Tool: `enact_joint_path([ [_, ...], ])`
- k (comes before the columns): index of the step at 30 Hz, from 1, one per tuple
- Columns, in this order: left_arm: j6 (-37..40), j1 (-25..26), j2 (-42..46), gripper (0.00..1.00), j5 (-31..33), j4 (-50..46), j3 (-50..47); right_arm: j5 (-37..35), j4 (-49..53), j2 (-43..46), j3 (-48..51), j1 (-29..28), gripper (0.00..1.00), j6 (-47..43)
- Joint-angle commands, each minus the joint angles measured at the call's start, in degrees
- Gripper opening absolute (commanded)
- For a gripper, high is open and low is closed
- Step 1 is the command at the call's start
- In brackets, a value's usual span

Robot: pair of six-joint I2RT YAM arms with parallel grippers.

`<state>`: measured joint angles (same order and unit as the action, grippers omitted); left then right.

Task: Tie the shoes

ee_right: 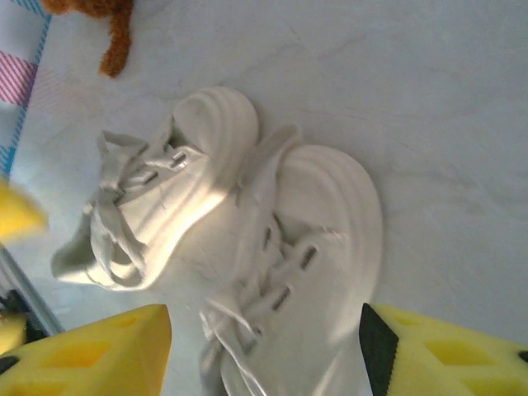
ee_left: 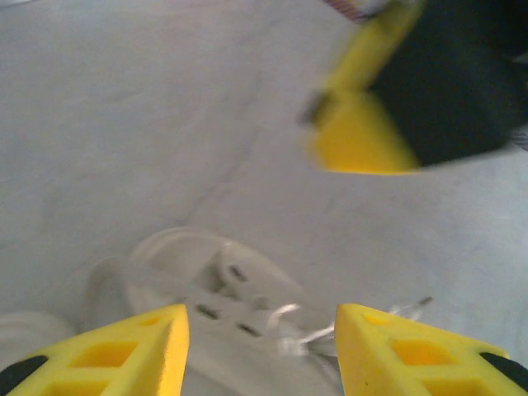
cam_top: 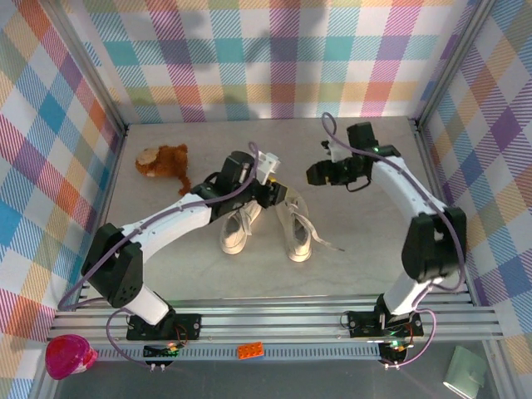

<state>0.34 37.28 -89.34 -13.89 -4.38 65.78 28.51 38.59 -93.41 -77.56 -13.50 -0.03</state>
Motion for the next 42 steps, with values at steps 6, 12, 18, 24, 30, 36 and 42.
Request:
enact_joint_path([
  [6, 37.37, -5.99, -9.14, 0.58, -11.13, -10.96, 5.22, -6.94, 4.37, 8.56, 11.08, -1.43, 0.64, -21.59],
  [12, 54.43, -7.83, -17.46, 0.58, -15.01, -13.28, 10.11, -7.64, 3.23, 11.05, 18.31, -3.40, 0.65, -31.26],
  [18, 58.20, -7.07, -22.20, 0.57, -15.69, -8.76, 13.08, -10.38, 0.80, 6.58, 17.96, -6.77, 0.65, -35.83],
  [24, 61.10, -6.03, -25.16, 0.56, -14.77, -9.12, 16.01, -11.02, 0.70, 0.98, 17.27, -7.68, 0.65, -37.62],
  [30, 63.87, -5.48, -29.68, 0.56, -15.71, -13.98, 21.79, -10.96, -0.30, -2.60, 16.78, -7.77, 0.64, -38.37],
  [36, 65.03, -4.89, -32.58, 0.50, -17.99, -17.81, 24.07, -8.69, -1.21, -5.18, 16.16, -7.97, 0.48, -38.55],
  [42, 65.23, -4.58, -31.15, 0.13, -17.72, -18.14, 21.96, -8.83, -3.74, -1.94, 18.58, -8.04, 0.00, -37.87],
])
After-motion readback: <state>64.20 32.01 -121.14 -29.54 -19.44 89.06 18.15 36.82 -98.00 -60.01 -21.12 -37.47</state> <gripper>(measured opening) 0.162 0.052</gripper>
